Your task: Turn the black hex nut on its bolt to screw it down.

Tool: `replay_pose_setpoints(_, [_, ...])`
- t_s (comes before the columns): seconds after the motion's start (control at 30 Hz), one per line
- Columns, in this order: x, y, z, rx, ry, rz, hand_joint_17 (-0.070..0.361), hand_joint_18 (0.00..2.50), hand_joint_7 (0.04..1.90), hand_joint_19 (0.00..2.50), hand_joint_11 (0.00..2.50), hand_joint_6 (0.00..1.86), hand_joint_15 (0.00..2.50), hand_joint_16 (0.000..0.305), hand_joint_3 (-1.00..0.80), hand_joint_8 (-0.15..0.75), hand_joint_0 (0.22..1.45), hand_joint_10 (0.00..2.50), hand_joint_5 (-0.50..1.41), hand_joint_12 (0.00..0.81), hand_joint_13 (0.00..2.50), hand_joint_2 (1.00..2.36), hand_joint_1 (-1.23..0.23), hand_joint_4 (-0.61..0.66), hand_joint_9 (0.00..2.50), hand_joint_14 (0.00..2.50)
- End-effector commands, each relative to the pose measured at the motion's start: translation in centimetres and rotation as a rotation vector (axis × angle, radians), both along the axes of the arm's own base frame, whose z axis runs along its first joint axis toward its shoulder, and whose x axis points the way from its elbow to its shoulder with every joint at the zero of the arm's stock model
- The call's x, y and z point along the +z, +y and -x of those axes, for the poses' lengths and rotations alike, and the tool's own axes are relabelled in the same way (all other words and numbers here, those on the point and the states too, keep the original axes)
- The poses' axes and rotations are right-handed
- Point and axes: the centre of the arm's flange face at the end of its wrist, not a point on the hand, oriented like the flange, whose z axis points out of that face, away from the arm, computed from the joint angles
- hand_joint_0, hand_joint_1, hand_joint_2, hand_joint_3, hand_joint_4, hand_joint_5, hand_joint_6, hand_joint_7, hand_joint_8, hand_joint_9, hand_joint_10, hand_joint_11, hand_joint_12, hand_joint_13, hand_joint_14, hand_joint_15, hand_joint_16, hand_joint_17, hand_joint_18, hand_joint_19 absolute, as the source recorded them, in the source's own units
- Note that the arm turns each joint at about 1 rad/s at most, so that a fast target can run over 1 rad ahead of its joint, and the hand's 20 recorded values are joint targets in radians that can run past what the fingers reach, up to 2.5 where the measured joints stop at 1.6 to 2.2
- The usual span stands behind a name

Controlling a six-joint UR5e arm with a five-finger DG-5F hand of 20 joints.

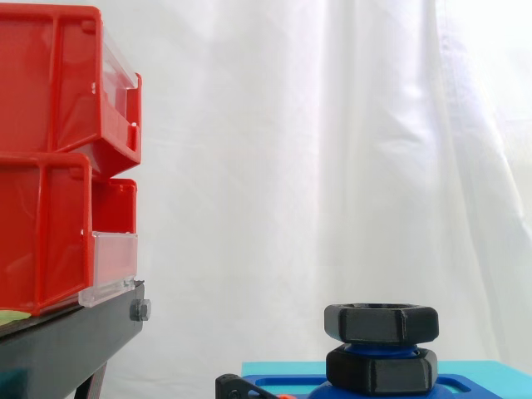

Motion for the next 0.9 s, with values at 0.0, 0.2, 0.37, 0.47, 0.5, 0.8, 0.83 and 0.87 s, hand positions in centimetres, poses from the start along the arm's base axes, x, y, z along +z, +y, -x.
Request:
replay_pose_setpoints(0.0, [-3.8, 1.0, -2.8, 0.027, 0.066, 0.11, 0.097, 0.46, 0.78, 0.4, 0.28, 0.5, 0.2, 0.043, -0.5, 0.236, 0.48, 0.01, -0.2, 0.273, 0.56, 1.0, -0.49, 0.21, 0.6, 0.01])
replay_pose_setpoints(0.2, [-4.2, 2.7, -6.2, 0.057, 0.032, 0.126, 0.096, 0.47, 0.78, 0.41, 0.28, 0.5, 0.2, 0.043, -0.5, 0.236, 0.49, 0.01, -0.19, 0.272, 0.56, 1.0, -0.49, 0.22, 0.6, 0.01])
replay_pose_setpoints(0.37, [-3.7, 3.8, -6.8, 0.092, -0.002, 0.139, 0.095, 0.48, 0.79, 0.41, 0.28, 0.5, 0.2, 0.042, -0.5, 0.237, 0.49, 0.01, -0.19, 0.274, 0.57, 1.0, -0.49, 0.22, 0.6, 0.01])
replay_pose_setpoints(0.47, [-2.2, 4.5, -8.0, 0.096, -0.09, 0.141, 0.096, 0.48, 0.79, 0.41, 0.28, 0.5, 0.2, 0.042, -0.5, 0.236, 0.49, 0.01, -0.19, 0.275, 0.57, 1.0, -0.49, 0.22, 0.6, 0.01])
replay_pose_setpoints(0.5, [-2.0, 4.5, -8.2, 0.096, -0.104, 0.14, 0.096, 0.48, 0.79, 0.41, 0.28, 0.5, 0.21, 0.042, -0.5, 0.236, 0.49, 0.01, -0.19, 0.273, 0.57, 1.0, -0.49, 0.22, 0.6, 0.01])
replay_pose_setpoints(0.8, [-2.2, 6.6, -12.2, 0.108, -0.176, 0.227, 0.096, 0.48, 0.79, 0.41, 0.28, 0.5, 0.21, 0.043, -0.5, 0.236, 0.49, 0.01, -0.19, 0.276, 0.57, 1.0, -0.48, 0.23, 0.6, 0.01])
replay_pose_setpoints(0.83, [-2.4, 6.8, -12.8, 0.109, -0.17, 0.234, 0.096, 0.49, 0.79, 0.41, 0.28, 0.5, 0.21, 0.043, -0.5, 0.234, 0.49, 0.01, -0.19, 0.275, 0.57, 1.0, -0.48, 0.23, 0.59, 0.01])
replay_pose_setpoints(0.87, [-2.7, 7.1, -13.6, 0.118, -0.155, 0.245, 0.096, 0.49, 0.79, 0.41, 0.28, 0.5, 0.21, 0.043, -0.5, 0.236, 0.49, 0.01, -0.18, 0.274, 0.57, 1.0, -0.48, 0.24, 0.6, 0.01])
